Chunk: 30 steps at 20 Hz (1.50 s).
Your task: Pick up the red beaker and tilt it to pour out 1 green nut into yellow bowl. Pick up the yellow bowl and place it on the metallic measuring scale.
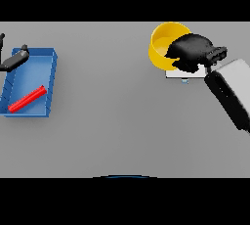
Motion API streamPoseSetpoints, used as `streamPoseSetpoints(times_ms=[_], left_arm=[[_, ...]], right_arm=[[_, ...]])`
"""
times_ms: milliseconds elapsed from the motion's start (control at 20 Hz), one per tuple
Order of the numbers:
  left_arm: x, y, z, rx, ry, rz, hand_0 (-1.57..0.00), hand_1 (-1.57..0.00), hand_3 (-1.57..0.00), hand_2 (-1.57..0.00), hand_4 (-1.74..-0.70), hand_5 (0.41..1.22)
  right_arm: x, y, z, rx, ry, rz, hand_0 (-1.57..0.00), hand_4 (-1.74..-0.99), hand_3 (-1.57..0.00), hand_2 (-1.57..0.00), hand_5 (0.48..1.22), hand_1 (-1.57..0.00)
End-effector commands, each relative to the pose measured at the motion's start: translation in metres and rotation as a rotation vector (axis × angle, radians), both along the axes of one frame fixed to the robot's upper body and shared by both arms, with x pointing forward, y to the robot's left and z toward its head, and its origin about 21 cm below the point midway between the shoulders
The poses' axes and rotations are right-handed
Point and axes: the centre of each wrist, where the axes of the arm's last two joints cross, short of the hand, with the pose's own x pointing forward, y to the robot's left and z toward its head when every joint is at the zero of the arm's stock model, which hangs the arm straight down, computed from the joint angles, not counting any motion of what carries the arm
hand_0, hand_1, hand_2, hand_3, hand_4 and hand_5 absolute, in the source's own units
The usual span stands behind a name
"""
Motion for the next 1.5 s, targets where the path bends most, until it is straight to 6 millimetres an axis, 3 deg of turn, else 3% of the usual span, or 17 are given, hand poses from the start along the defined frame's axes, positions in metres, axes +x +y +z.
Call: streamPoseSetpoints(times_ms=[0,300,500,850,1000,1100,1200,1250,1300,1350,1450], left_arm=[[0.001,-0.001,0.001,-0.005,0.008,0.009,0.00,0.00,0.00,0.00,-0.81,0.743],[-0.001,-0.002,0.005,-0.001,0.010,0.017,0.00,0.00,0.00,0.00,-0.83,0.774],[-0.001,-0.001,0.000,0.000,0.017,0.028,0.00,0.00,0.00,0.00,-0.82,0.759],[-0.001,-0.002,0.003,0.010,0.017,0.018,0.00,0.00,0.00,0.00,-0.80,0.733],[0.004,-0.004,0.002,-0.002,0.017,0.024,0.00,0.00,0.00,0.00,-0.81,0.728],[0.003,0.000,0.005,0.001,0.010,0.023,0.00,0.00,0.00,0.00,-0.81,0.734],[0.003,-0.001,0.002,-0.001,0.019,0.024,0.00,0.00,0.00,0.00,-0.81,0.740],[0.003,0.000,0.000,0.000,0.019,0.027,0.00,0.00,0.00,0.00,-0.81,0.745],[0.005,0.000,0.002,-0.002,0.022,0.031,0.00,0.00,0.00,0.00,-0.81,0.745],[0.005,-0.002,-0.001,-0.003,0.031,0.032,0.00,0.00,0.00,0.00,-0.81,0.744],[0.009,-0.003,0.002,-0.004,0.028,0.032,0.00,0.00,0.00,0.00,-0.81,0.745]], right_arm=[[0.004,-0.007,0.001,0.018,0.009,-0.015,-1.57,-1.720,-1.22,-1.57,1.221,-1.57],[0.025,-0.035,-0.017,0.038,0.021,-0.127,-1.57,-1.720,-1.17,-1.57,1.221,-1.57],[0.035,-0.057,-0.035,0.027,0.029,-0.199,-1.57,-1.722,-1.25,-1.57,1.221,-1.57],[0.044,-0.055,-0.071,0.031,0.049,-0.240,-1.57,-1.727,-1.48,-1.56,1.221,-1.52],[0.048,-0.057,-0.070,0.033,0.045,-0.260,-1.57,-1.727,-1.51,-1.57,1.221,-1.48],[0.048,-0.060,-0.073,0.038,0.059,-0.258,-1.55,-1.721,-1.48,-1.57,1.221,-1.42],[0.050,-0.060,-0.074,0.041,0.079,-0.271,-1.54,-1.728,-1.17,-1.57,1.221,-1.41],[0.050,-0.060,-0.077,0.046,0.091,-0.282,-1.54,-1.659,-1.02,-1.50,1.221,-1.44],[0.051,-0.060,-0.078,0.047,0.104,-0.291,-1.52,-1.596,-0.91,-1.35,1.134,-1.35],[0.052,-0.060,-0.077,0.053,0.104,-0.296,-1.22,-1.548,-0.82,-1.13,1.053,-1.08],[0.051,-0.063,-0.079,0.056,0.114,-0.293,-0.78,-1.470,-0.71,-0.81,0.928,-0.69]])
